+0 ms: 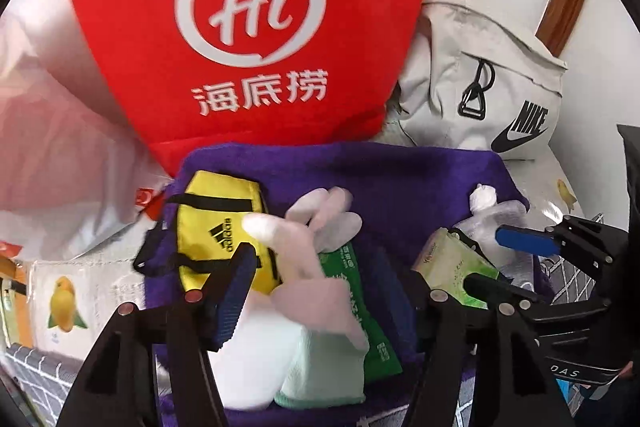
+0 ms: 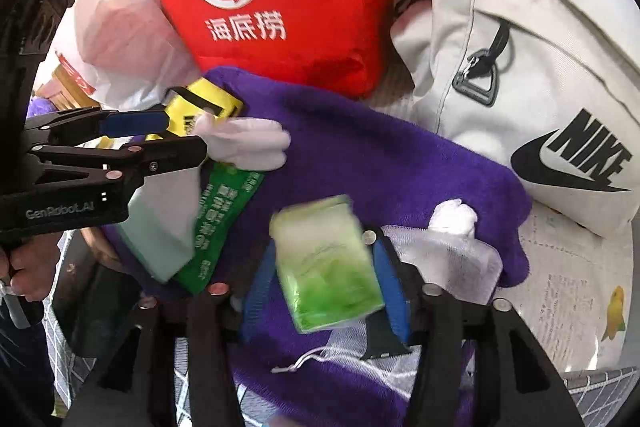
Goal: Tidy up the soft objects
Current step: 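Move both open tools back from the towel toward the items on the bed cover, then grasp the tomato-print snack packet with the left tool while the right tool grasps the black watch strap, then carry the snack packet with the left tool while the right tool carries the strap to the towel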
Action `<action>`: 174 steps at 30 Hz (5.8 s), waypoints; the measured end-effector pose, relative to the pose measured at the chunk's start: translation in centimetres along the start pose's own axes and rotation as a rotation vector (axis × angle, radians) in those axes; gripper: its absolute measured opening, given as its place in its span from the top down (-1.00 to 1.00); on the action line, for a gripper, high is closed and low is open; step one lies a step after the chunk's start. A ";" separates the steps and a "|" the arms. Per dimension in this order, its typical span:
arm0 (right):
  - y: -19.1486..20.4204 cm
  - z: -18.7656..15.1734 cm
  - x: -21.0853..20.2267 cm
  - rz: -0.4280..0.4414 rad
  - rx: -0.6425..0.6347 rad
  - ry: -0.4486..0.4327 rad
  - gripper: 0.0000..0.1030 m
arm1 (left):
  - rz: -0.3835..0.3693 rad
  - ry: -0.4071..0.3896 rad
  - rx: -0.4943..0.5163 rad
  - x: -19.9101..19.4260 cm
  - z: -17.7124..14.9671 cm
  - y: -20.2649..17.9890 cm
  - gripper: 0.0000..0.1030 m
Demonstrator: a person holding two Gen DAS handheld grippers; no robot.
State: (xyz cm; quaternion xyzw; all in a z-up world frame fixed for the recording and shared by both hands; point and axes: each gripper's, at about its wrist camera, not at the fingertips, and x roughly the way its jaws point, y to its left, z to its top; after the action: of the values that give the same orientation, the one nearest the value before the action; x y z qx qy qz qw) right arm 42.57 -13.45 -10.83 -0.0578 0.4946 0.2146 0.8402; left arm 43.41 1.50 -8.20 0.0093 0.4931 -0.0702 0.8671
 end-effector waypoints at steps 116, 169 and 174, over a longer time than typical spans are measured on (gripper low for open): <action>10.7 -28.9 -8.5 0.146 -0.064 0.008 -0.05 | -0.102 0.014 0.223 -8.5 -27.7 -3.8 0.68; 9.1 -29.5 -9.0 0.027 0.080 -0.068 0.59 | -0.105 -0.011 -0.048 -9.6 -30.8 -0.1 0.64; 9.3 -29.2 -9.4 0.043 0.091 -0.058 0.60 | -0.119 -0.007 -0.046 -10.1 -30.7 0.0 0.65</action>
State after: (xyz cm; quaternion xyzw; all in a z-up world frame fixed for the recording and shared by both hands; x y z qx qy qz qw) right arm 11.19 -16.96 -16.48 -0.0027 0.4806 0.2114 0.8511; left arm 12.11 5.27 -15.34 -0.0401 0.4915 -0.1105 0.8629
